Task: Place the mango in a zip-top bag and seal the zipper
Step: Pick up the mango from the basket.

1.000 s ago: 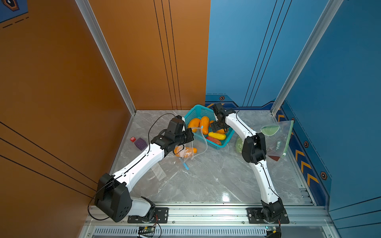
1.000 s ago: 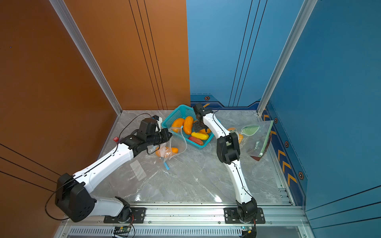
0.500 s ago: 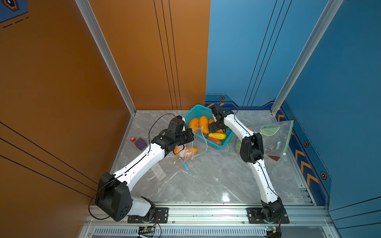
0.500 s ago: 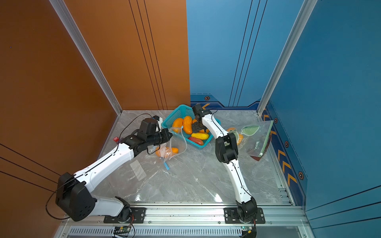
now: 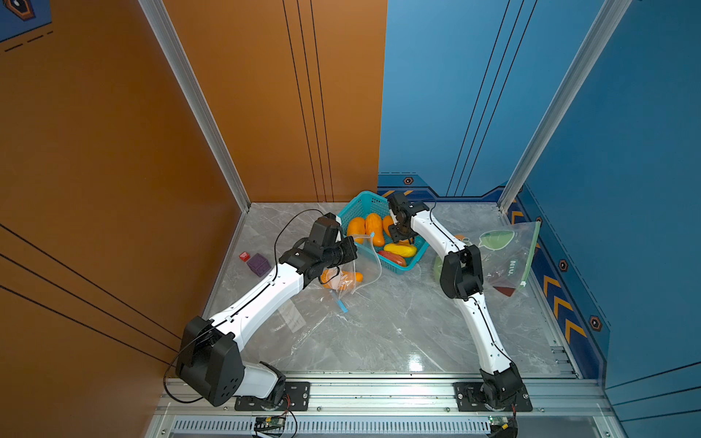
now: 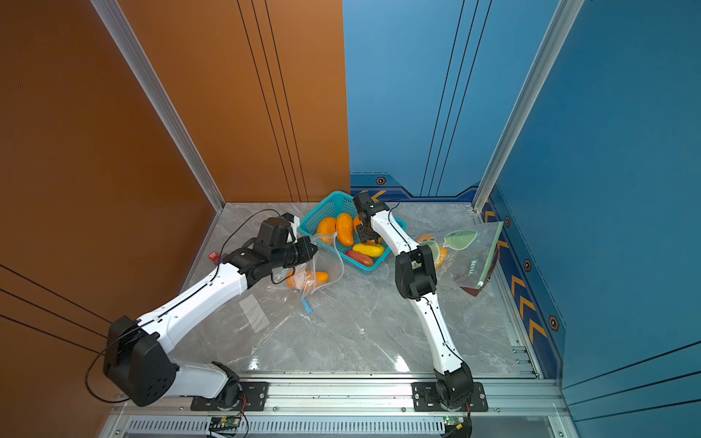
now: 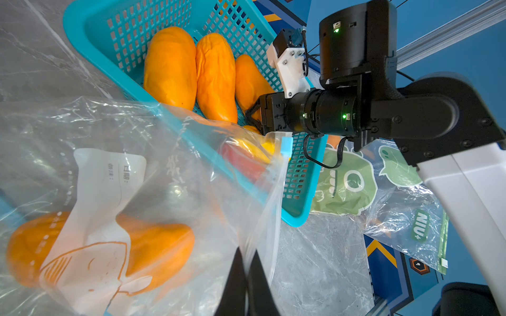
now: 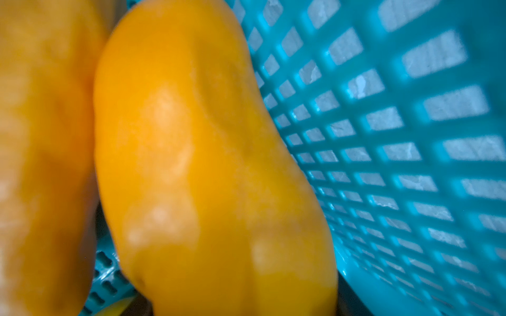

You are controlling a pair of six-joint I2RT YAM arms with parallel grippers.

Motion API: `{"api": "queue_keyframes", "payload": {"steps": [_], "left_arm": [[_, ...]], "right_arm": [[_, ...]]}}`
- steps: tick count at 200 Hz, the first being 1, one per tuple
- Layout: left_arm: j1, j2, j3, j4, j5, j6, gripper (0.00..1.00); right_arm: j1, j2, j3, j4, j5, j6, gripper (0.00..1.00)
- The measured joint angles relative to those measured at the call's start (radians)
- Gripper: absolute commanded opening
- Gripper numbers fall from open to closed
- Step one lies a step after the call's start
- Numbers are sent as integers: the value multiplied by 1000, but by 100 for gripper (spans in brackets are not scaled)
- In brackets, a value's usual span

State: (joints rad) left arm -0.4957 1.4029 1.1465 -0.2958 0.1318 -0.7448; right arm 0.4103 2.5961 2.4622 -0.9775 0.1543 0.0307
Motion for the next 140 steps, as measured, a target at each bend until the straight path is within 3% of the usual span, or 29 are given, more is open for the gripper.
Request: {"api": "queue_keyframes", "payload": {"steps": [73, 106, 140], "left_arm": [[0, 0, 0, 0, 0, 10, 0], [0, 0, 0, 0, -1, 14, 0], [0, 0, 0, 0, -1, 16, 0]], "right_arm": [[5, -101, -7, -2, 7, -4, 20], [13, -269, -77, 2, 6, 22, 18], [26, -502, -274, 28, -29, 109, 19]]}}
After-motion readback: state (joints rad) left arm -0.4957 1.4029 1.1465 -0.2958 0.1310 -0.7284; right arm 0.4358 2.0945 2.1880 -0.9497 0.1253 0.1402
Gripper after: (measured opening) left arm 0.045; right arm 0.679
